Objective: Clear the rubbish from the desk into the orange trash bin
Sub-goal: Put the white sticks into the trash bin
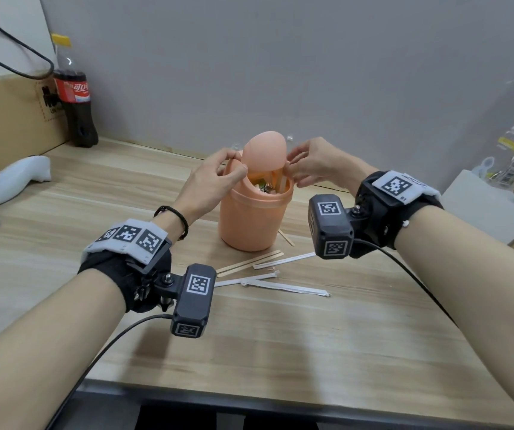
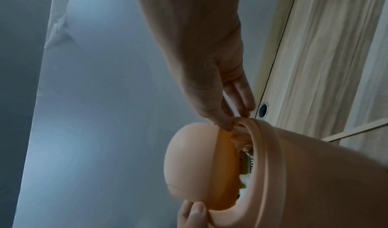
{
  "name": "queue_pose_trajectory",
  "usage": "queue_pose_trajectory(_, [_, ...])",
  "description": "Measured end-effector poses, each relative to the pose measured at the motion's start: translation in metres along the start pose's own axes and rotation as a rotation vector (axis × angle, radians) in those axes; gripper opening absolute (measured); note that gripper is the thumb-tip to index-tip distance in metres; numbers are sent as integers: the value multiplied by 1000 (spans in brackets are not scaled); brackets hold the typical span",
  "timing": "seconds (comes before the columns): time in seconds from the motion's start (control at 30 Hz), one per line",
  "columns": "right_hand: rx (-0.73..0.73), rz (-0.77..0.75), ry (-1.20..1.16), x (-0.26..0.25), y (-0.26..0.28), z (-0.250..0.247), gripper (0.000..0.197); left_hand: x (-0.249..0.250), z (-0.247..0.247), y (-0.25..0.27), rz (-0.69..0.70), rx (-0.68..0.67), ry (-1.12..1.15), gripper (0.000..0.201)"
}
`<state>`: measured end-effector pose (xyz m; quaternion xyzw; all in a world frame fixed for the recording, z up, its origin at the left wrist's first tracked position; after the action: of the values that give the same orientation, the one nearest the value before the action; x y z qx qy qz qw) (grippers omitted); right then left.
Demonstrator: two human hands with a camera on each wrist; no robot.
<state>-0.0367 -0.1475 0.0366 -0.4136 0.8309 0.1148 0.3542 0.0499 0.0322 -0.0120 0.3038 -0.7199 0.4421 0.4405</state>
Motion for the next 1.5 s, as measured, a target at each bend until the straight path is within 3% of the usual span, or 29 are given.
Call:
queue_pose_trajectory(0.1, [-60,-41,-2,-6,1,5,36,-3,1,-2,-6,-37,8,6])
queue_pose_trajectory(0.23, [-155,18,152,-12,-5,8,30,-5,2,-5,-4,-73,15,13])
queue_pose_trajectory(0.4, [-268,109,257,-20,0,12,43,-7,4,-8,-1,-114,11,20])
queue_pose_trajectory(0.6, [-243,43,290,-17,-7,10,55,-8,7,-9,4,-137,23,30])
queue_pose_trajectory(0.77, [-81,-101,401,-18,-15,17,50,-7,3,-9,-1,-130,11,16])
queue_pose_trajectory(0.83, [-80,-106,397,-17,-16,19,49,-6,3,-9,-1,-132,12,14])
queue_pose_trajectory(0.97, [-435,23,347,-5,-5,23,39,-6,4,-9,16,-136,20,27])
queue_pose_trajectory(1.03, [-525,66,302,-4,2,16,30,-8,3,-8,23,-126,25,29])
queue_pose_trajectory(1.33, [-386,-3,214,-4,21,-9,36,-12,3,-2,13,-97,67,17])
queue_pose_trajectory(1.5, [-298,-61,21,20,40,1,27,-15,3,2,-6,-60,82,17])
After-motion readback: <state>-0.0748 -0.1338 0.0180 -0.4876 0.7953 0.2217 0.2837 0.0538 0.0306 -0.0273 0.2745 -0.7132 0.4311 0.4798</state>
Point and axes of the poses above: each hand's wrist, its own y-axis away from the middle knuckle, its own z-axis out of the palm, x = y × z, the point moved 8 cm from there along -y, towards the middle knuckle, and after that the axes turned 12 degrees about x, right-handed, at the moved point
